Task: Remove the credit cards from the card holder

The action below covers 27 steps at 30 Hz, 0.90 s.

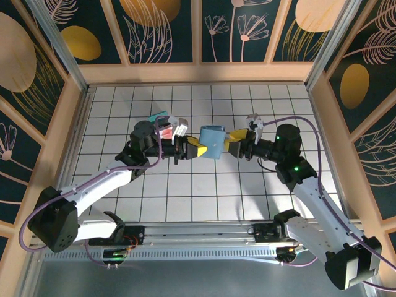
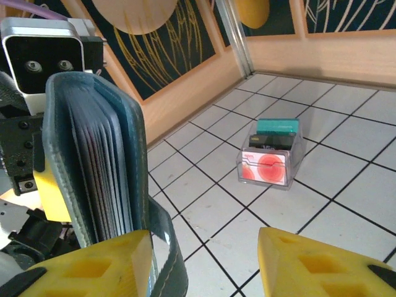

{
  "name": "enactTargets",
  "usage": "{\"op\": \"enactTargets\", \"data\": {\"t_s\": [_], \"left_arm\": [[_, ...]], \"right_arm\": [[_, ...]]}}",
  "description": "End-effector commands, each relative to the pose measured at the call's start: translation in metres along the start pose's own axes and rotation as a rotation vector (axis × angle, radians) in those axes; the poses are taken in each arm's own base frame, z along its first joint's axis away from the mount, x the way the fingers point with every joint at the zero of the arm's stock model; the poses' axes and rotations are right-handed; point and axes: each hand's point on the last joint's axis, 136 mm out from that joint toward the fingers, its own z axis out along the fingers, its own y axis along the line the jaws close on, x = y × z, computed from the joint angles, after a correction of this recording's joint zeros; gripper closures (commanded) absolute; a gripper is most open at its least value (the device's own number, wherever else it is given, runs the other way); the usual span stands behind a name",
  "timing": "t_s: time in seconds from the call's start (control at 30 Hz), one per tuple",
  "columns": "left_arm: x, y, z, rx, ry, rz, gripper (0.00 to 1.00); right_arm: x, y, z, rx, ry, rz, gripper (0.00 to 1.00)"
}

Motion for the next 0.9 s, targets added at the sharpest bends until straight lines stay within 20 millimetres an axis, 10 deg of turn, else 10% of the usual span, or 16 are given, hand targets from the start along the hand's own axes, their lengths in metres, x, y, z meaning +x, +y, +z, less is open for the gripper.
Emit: {"op": "enactTargets", "data": {"t_s": [0.0, 0.87], "left_arm": [[-0.011, -0.022, -0.006, 0.081, -0.027, 0.078, 1.0], [-0.016, -0.018, 0.001, 0.111, -0.042, 0.05, 1.0]], "right_arm": [[-0.008, 0.014, -0.004, -0.08, -0.036, -0.062, 0.53], [0.003, 0.035, 0.001, -0.274, 0.017, -0.021, 0.62]]}}
